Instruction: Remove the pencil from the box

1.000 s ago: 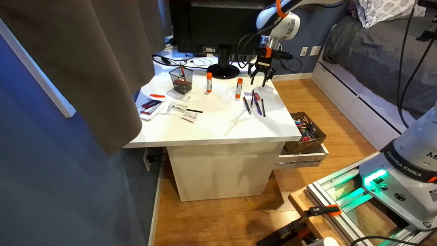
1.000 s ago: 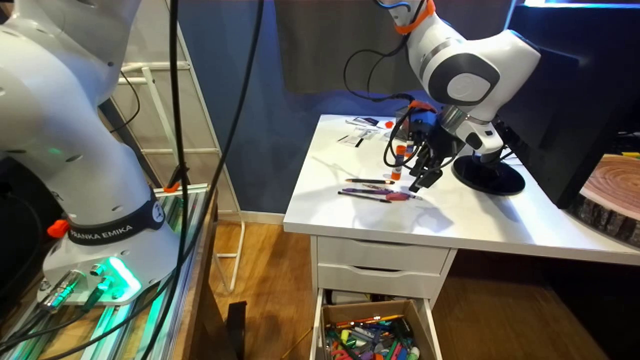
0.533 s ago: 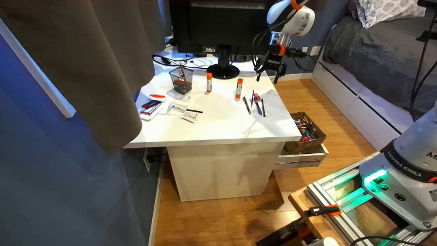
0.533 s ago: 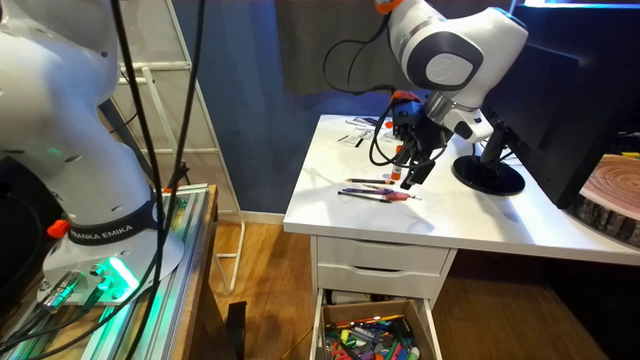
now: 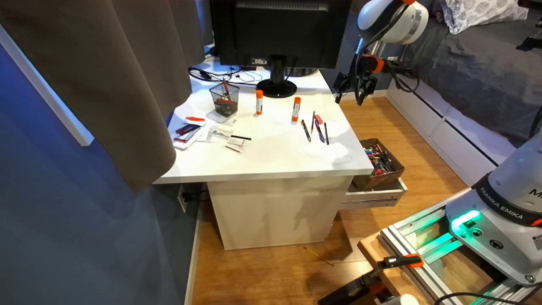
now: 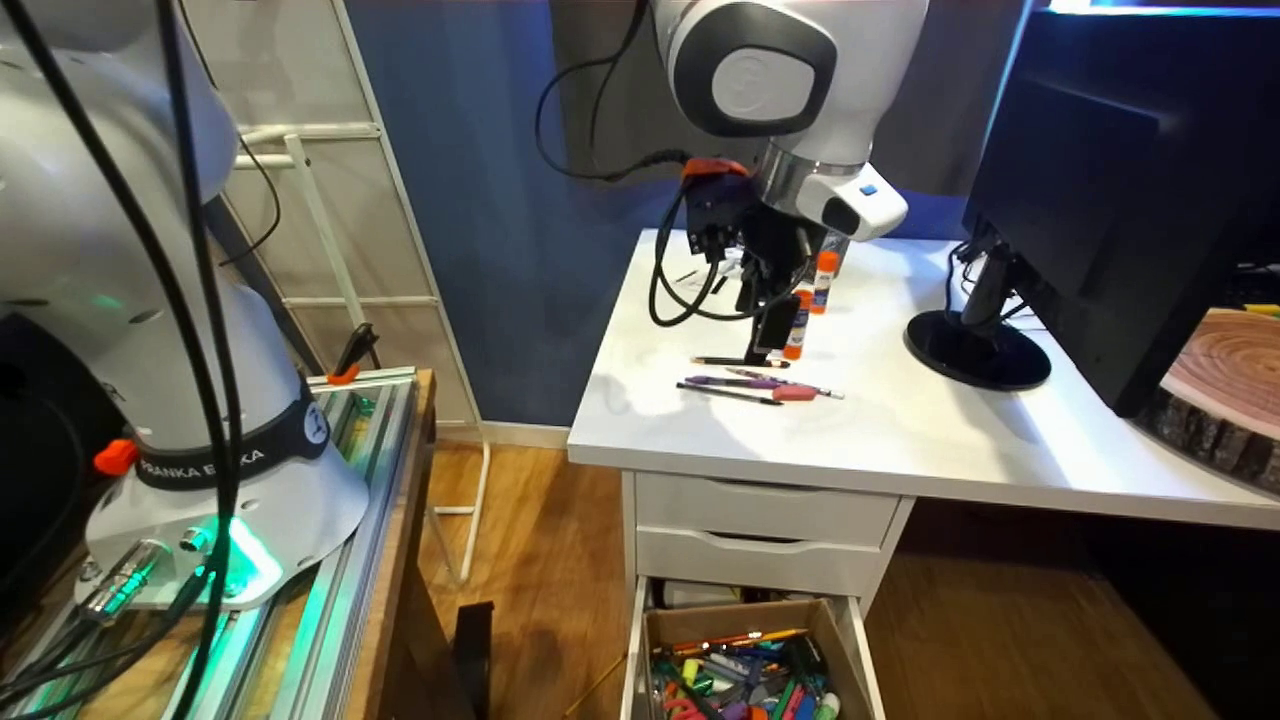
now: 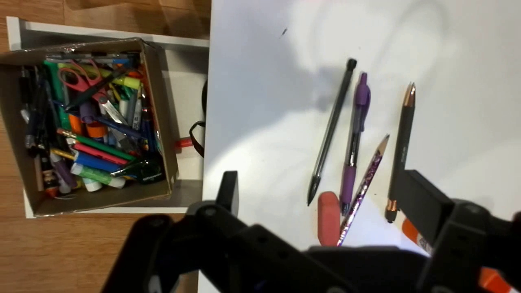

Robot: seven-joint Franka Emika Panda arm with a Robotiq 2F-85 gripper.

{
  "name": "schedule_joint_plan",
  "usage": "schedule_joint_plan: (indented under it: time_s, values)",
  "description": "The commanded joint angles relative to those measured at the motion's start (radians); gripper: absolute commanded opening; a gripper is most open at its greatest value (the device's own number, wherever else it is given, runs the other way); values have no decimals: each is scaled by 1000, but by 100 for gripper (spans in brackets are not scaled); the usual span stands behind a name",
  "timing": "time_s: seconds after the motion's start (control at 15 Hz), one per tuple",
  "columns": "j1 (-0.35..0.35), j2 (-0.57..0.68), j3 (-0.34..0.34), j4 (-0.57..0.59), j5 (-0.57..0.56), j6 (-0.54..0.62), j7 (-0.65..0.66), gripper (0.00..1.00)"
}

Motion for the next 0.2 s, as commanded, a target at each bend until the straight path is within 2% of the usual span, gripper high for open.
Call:
schedule_joint_plan:
  time_s: [0.0,0.13]
  values:
    - [-8,-5,7,1,-3,-3,2,100]
    - [-10,8,7,12,-3,-3,2,100]
